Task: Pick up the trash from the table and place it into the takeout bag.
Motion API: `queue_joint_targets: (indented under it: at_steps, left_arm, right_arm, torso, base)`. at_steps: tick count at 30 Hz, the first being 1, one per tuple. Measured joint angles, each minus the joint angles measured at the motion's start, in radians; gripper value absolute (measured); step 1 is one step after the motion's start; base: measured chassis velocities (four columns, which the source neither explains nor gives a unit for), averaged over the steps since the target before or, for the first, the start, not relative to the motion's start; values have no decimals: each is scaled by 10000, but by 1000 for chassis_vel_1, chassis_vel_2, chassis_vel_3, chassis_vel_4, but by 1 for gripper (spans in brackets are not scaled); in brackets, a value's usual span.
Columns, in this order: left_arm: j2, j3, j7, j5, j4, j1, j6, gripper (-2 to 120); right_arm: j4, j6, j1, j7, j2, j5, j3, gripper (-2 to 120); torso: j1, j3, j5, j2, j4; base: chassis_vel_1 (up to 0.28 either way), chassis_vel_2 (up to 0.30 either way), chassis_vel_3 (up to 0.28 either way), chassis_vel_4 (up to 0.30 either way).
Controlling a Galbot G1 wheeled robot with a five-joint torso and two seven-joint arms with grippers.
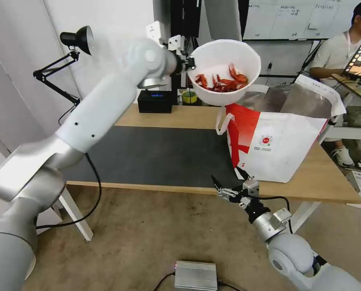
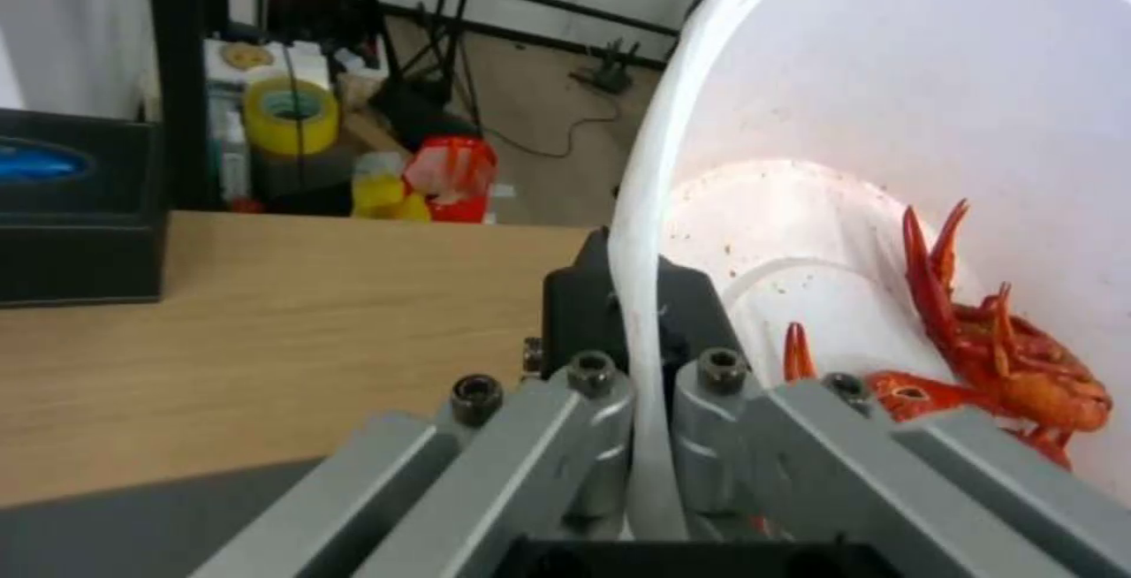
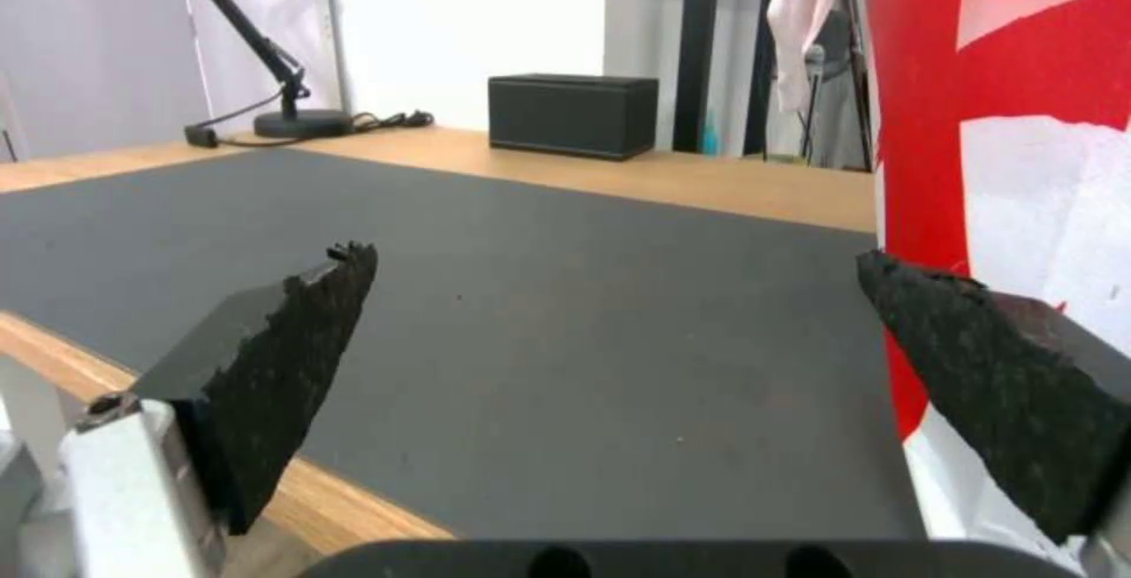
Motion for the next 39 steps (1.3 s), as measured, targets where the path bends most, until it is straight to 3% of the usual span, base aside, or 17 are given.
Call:
queue_joint_targets:
  at_steps: [10, 17, 22, 32, 39]
  left_arm:
    - [-1045, 0, -175, 141, 613, 15, -657, 0]
    - [-1778, 276, -361, 667, 1027, 198, -2123, 0]
    - [-1780, 660, -289, 945, 952, 405, -2683, 0]
    - [-1358, 1708, 844, 2547, 554, 792, -4162, 0]
    - [-1075, 2118, 1211, 3118, 246, 920, -4448, 0]
  right_arm:
    - [0, 0, -1, 0, 0, 0, 0, 100]
    - [0, 0, 0, 0, 0, 0, 0, 100]
    - [0, 0, 0, 0, 0, 0, 0, 100]
    - [0, 0, -1, 0, 0, 0, 0, 100]
    - [0, 0, 0, 0, 0, 0, 0, 100]
  torso:
    - [0, -1, 1, 1, -3]
    - [0, -1, 2, 1, -4]
    - [0, 0, 0, 1, 0]
    - [-1, -1, 0, 1, -2]
    - [-1, -1, -2, 2, 0]
  base:
    - [0, 0, 0, 0]
    - [0, 0, 0, 0]
    - [0, 0, 0, 0]
    - [0, 0, 0, 0]
    - [0, 0, 0, 0]
